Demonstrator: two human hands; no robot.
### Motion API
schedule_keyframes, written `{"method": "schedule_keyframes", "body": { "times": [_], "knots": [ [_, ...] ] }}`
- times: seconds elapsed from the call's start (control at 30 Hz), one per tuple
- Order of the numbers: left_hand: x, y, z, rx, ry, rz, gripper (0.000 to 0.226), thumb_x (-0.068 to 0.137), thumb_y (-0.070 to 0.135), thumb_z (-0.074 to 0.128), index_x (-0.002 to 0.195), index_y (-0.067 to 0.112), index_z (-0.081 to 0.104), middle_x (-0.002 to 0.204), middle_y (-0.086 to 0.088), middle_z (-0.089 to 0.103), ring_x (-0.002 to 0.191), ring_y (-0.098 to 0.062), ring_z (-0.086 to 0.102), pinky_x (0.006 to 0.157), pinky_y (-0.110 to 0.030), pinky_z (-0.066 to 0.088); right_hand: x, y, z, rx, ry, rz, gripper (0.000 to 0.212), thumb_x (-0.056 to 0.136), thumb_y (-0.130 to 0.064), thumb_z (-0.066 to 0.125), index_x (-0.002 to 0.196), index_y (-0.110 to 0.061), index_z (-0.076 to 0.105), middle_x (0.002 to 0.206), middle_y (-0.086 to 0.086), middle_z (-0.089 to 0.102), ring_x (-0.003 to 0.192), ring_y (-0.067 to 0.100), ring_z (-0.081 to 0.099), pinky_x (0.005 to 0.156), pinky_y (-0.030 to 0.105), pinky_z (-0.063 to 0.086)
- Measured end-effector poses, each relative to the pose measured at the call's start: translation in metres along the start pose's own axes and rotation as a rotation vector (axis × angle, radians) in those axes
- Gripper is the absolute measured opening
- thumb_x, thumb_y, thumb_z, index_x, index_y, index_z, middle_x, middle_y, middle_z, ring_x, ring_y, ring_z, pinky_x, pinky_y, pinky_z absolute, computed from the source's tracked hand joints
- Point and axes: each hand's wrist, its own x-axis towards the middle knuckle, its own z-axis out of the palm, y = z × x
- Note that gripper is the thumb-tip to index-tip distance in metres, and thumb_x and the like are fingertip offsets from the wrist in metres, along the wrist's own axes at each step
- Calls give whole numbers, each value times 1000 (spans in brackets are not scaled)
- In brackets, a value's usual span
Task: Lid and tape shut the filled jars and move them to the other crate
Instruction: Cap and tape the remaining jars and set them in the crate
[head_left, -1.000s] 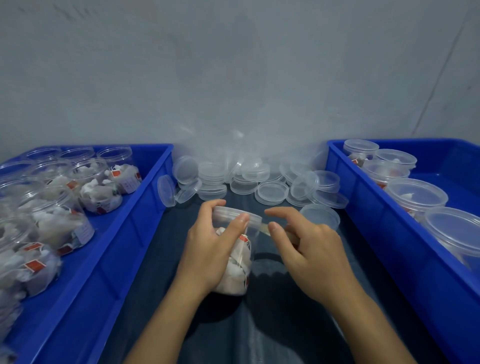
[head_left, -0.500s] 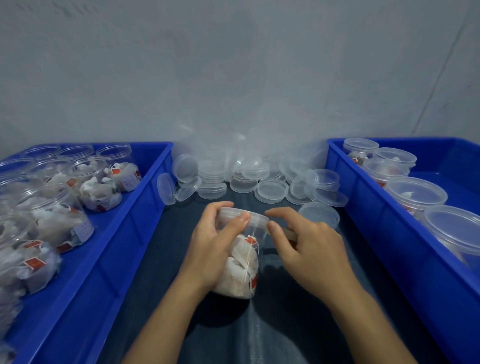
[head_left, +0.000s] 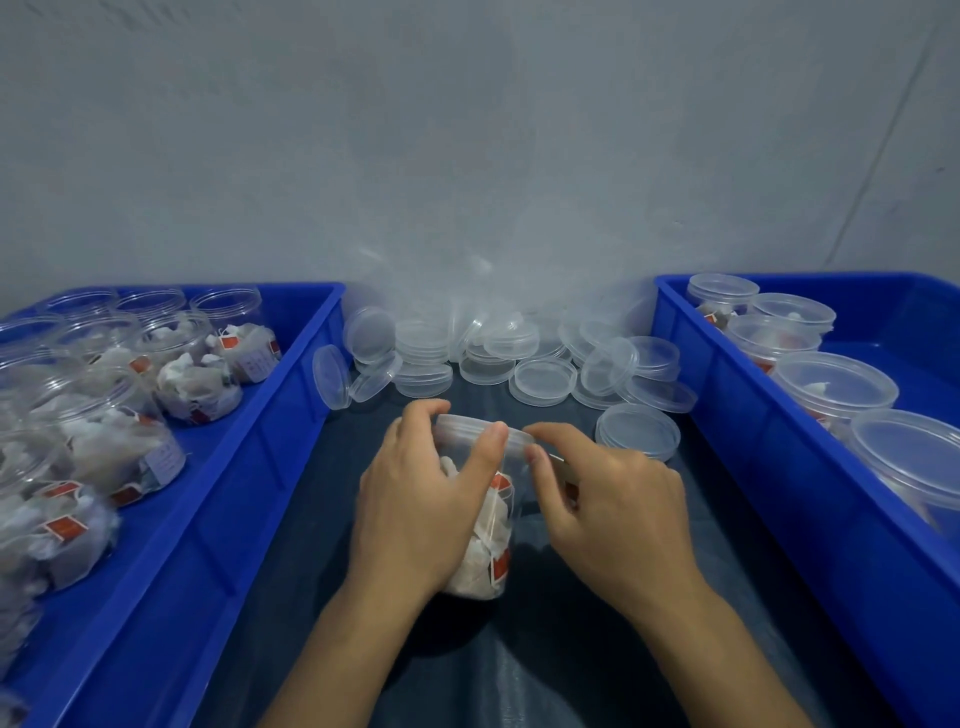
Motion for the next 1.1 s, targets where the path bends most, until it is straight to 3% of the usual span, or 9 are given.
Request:
{"method": "schedule_keyframes", "body": {
  "times": [0.1, 0.23, 0.33, 0.5, 0.63, 0.8, 1.1],
  "knots": [
    [-3, 4, 3, 80, 1, -1, 87, 80, 89, 32, 147, 36, 46, 137, 11, 63, 122, -16, 60, 92, -34, 43, -1, -5, -2, 1, -3, 11, 26, 99, -43, 53, 114, -34, 72, 67, -10, 69, 59, 18, 66, 51, 38, 51],
    [-3, 4, 7, 41, -71, -43, 86, 88, 81, 44, 159, 35, 31, 152, 5, 52, 135, -23, 54, 101, -39, 44, -3, -7, -5, 102, -94, 65, 47, 96, -44, 34, 129, -36, 66, 81, -10, 73, 72, 16, 66, 62, 41, 50],
    [4, -1, 3, -115, -88, -60, 75, 93, 76, 53, 154, 35, 41, 144, 5, 59, 130, -17, 57, 110, -44, 47, -2, -6, -7, 152, -116, 62, 53, 92, -38, 31, 135, -40, 62, 74, -13, 65, 69, 15, 59, 60, 41, 46],
    [10, -11, -5, -301, -91, -97, 71, 79, 75, 58, 140, 38, 56, 122, 13, 69, 114, -6, 66, 103, -39, 53, 2, -1, -7, 123, -124, 62, 43, 97, -50, 35, 134, -43, 57, 60, -22, 41, 61, 10, 50, 59, 39, 44],
    [13, -15, -3, -410, -109, -110, 64, 74, 77, 62, 127, 40, 64, 111, 16, 74, 105, -3, 70, 102, -44, 55, 3, 2, -7, 53, -93, 48, 39, 98, -48, 40, 129, -40, 62, 65, -16, 58, 64, 15, 60, 56, 36, 46],
    [15, -18, -2, -495, -137, -98, 52, 76, 74, 66, 117, 42, 69, 109, 14, 76, 103, -5, 72, 100, -46, 56, 5, 5, -7, 56, -159, 88, 39, 99, -51, 41, 132, -43, 60, 72, -13, 66, 70, 17, 65, 64, 42, 54],
    [12, -16, -1, -606, -183, -77, 57, 76, 66, 70, 124, 36, 68, 107, 6, 76, 102, -16, 75, 94, -45, 58, 6, 8, -8, 127, -248, 153, 39, 98, -52, 48, 137, -54, 56, 54, -18, 52, 70, 12, 60, 71, 40, 53]
  ]
}}
